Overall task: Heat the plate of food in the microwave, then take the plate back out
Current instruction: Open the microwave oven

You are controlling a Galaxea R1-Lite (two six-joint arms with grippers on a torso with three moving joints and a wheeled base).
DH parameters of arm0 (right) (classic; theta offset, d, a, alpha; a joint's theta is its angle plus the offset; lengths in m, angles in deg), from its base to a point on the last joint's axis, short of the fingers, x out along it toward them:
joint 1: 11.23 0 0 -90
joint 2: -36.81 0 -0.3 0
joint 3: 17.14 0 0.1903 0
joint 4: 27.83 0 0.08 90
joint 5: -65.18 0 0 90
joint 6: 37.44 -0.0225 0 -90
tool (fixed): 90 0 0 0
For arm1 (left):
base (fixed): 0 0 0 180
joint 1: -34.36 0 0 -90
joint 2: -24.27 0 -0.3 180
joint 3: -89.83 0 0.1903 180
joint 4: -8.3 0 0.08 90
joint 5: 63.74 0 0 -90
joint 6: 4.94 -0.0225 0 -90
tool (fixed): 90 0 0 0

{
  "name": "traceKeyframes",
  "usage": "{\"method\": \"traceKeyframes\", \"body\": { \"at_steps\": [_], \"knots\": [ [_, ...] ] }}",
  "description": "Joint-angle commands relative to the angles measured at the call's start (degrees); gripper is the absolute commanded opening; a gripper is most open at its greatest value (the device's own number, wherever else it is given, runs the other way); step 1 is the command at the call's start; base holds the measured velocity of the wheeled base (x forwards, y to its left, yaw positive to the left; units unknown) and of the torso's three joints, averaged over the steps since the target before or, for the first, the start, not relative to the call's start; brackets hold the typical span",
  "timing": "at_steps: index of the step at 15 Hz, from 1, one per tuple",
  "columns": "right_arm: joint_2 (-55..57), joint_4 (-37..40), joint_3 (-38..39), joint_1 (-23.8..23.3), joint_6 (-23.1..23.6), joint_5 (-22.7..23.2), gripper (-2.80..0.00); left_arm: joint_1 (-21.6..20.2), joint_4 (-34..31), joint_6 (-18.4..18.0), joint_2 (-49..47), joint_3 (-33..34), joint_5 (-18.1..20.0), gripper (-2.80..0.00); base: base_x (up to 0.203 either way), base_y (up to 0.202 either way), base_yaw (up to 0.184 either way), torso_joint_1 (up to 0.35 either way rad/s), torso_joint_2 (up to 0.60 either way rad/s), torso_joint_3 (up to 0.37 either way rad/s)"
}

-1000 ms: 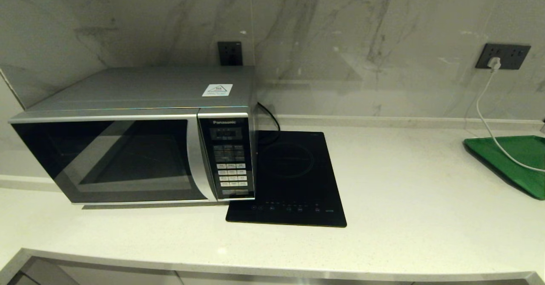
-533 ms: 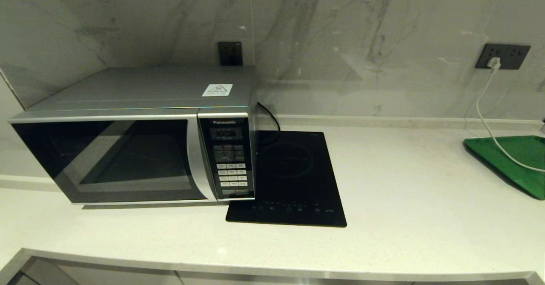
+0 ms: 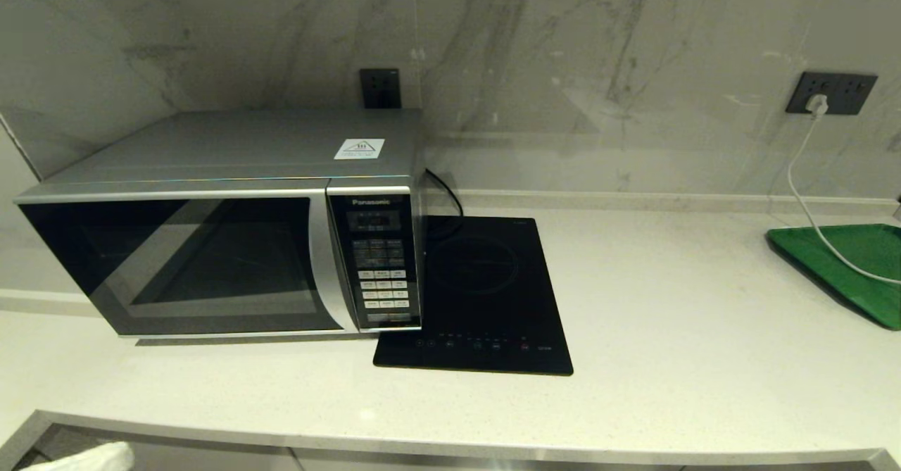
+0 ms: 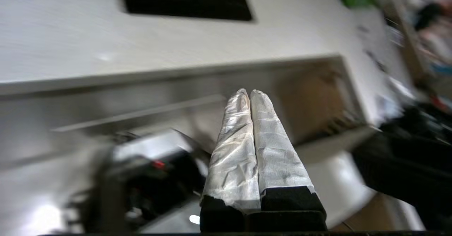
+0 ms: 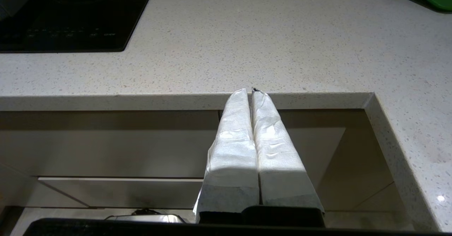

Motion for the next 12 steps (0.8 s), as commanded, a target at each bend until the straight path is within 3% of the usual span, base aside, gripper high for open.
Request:
{"method": "traceKeyframes", "body": {
  "at_steps": [1,5,6,9,12],
  "knots": [
    [-0.01,0.09,-0.01,0.01,-0.05,-0.03,-2.80,1.12,2.16,0.78,-12.39,-2.17,15.00,-2.80,0.000,0.000,0.000,0.000,0.00,0.000],
    [-0.01,0.09,-0.01,0.01,-0.05,-0.03,-2.80,0.18,17.80,0.37,-25.33,-2.50,18.40,-2.80,0.000,0.000,0.000,0.000,0.00,0.000],
    [-0.01,0.09,-0.01,0.01,-0.05,-0.03,-2.80,-0.61,20.50,0.30,-28.40,-2.72,18.58,0.00,0.000,0.000,0.000,0.000,0.00,0.000],
    [-0.01,0.09,-0.01,0.01,-0.05,-0.03,-2.80,-3.63,28.33,-1.70,-38.00,-2.90,20.33,0.00,0.000,0.000,0.000,0.000,0.00,0.000],
    [-0.01,0.09,-0.01,0.01,-0.05,-0.03,-2.80,-10.67,34.00,-9.42,-44.57,-2.64,29.31,0.00,0.000,0.000,0.000,0.000,0.00,0.000]
  ]
}}
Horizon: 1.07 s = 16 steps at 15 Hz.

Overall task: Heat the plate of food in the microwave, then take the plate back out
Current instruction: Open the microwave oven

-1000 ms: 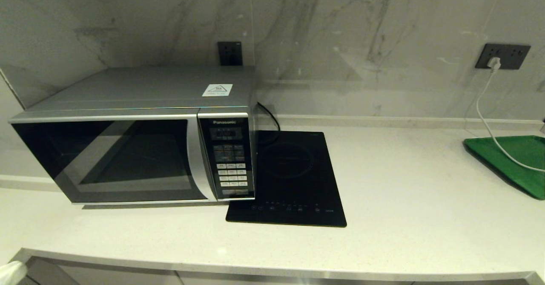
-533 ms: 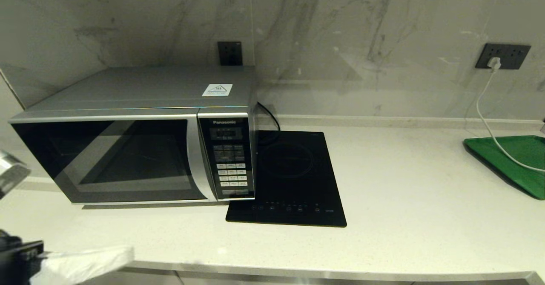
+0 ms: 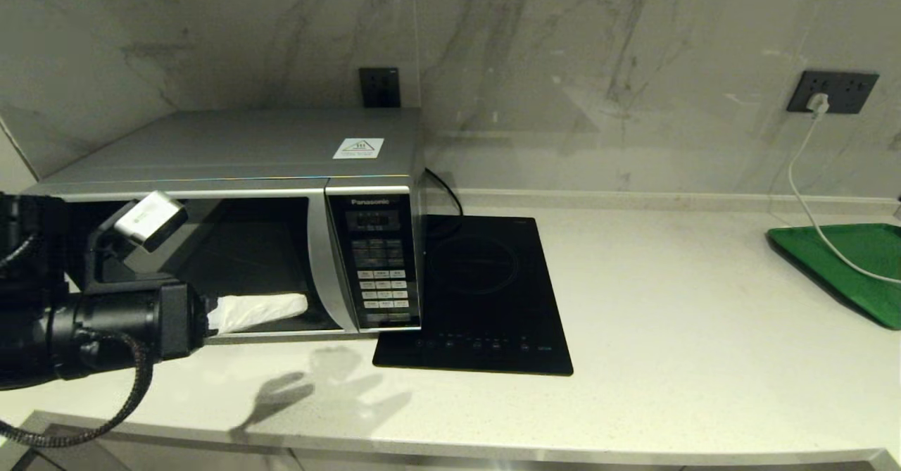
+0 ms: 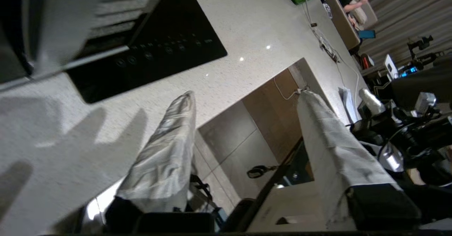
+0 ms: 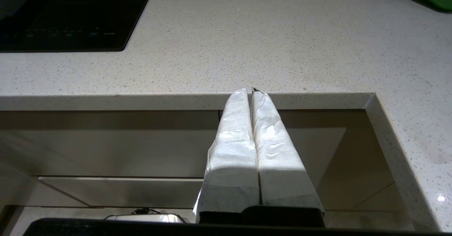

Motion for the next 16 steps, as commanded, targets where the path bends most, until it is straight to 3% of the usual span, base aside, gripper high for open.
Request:
{"method": "traceKeyframes", "body": {
  "at_steps": [1,6,16],
  "knots": [
    [-0.01,0.09,-0.01,0.01,-0.03,-0.01,-2.80,-4.87,2.03,-5.25,-7.26,-0.03,6.34,0.00,0.000,0.000,0.000,0.000,0.00,0.000],
    [-0.01,0.09,-0.01,0.01,-0.03,-0.01,-2.80,-5.17,2.95,-14.86,-11.17,0.02,9.72,0.00,0.000,0.000,0.000,0.000,0.00,0.000],
    [-0.01,0.09,-0.01,0.01,-0.03,-0.01,-2.80,-4.92,6.39,-16.96,-15.70,-3.01,9.72,0.00,0.000,0.000,0.000,0.000,0.00,0.000]
  ]
}}
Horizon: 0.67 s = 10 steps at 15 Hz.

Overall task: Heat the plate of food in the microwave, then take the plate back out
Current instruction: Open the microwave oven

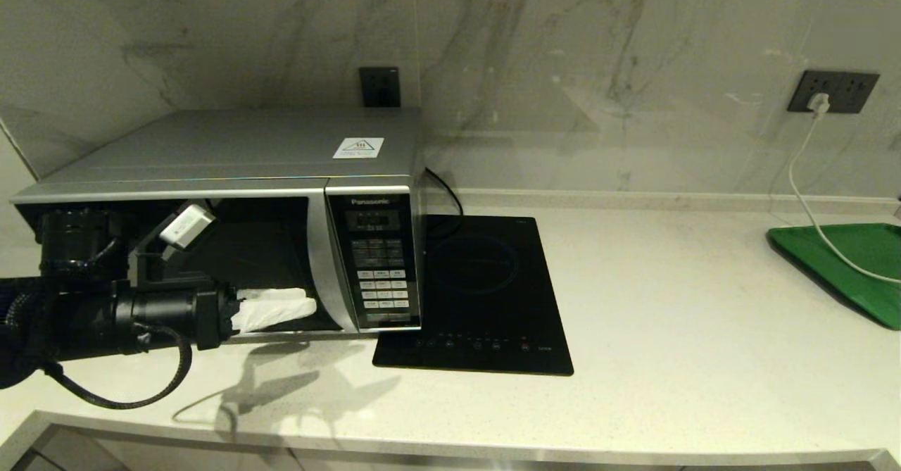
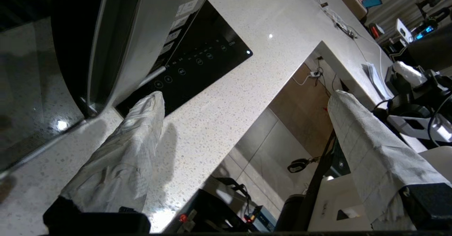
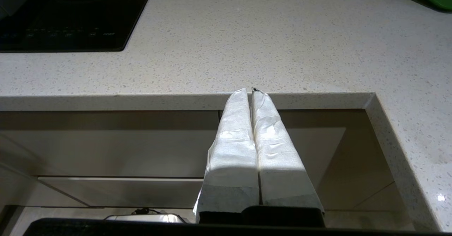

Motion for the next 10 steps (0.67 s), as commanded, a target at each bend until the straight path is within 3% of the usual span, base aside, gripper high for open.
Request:
{"method": "traceKeyframes", "body": {
  "at_steps": [1,10],
  "knots": [
    [-0.01,0.08,-0.01,0.01,-0.03,-0.02,-2.80,-0.04,0.98,-0.61,-1.61,-0.45,0.36,0.00,0.000,0.000,0.000,0.000,0.00,0.000],
    [-0.01,0.08,-0.01,0.01,-0.03,-0.02,-2.80,0.05,1.61,-0.87,-3.99,-3.33,1.75,0.00,0.000,0.000,0.000,0.000,0.00,0.000]
  ]
}}
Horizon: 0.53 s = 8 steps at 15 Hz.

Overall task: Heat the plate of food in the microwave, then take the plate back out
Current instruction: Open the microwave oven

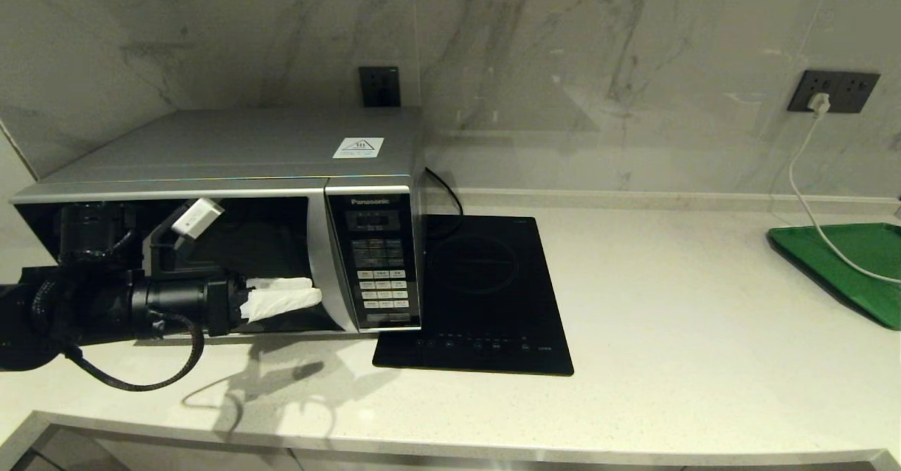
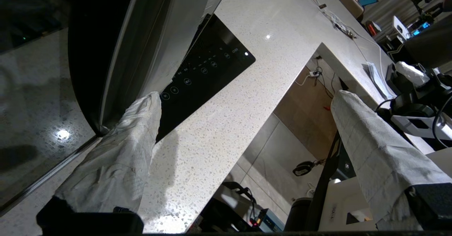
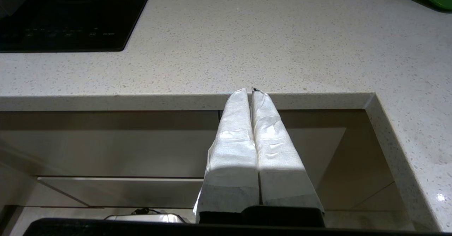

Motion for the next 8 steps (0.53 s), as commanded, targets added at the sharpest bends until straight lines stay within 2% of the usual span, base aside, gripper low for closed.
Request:
{"method": "traceKeyframes", "body": {
  "at_steps": [1,8],
  "knots": [
    [-0.01,0.09,-0.01,0.01,-0.02,-0.01,-2.80,-0.10,1.42,0.02,-0.85,-0.03,0.10,0.00,0.000,0.000,0.000,0.000,0.00,0.000],
    [-0.01,0.09,-0.01,0.01,-0.02,-0.01,-2.80,0.37,3.90,-0.10,0.51,2.46,-2.58,0.00,0.000,0.000,0.000,0.000,0.00,0.000]
  ]
}}
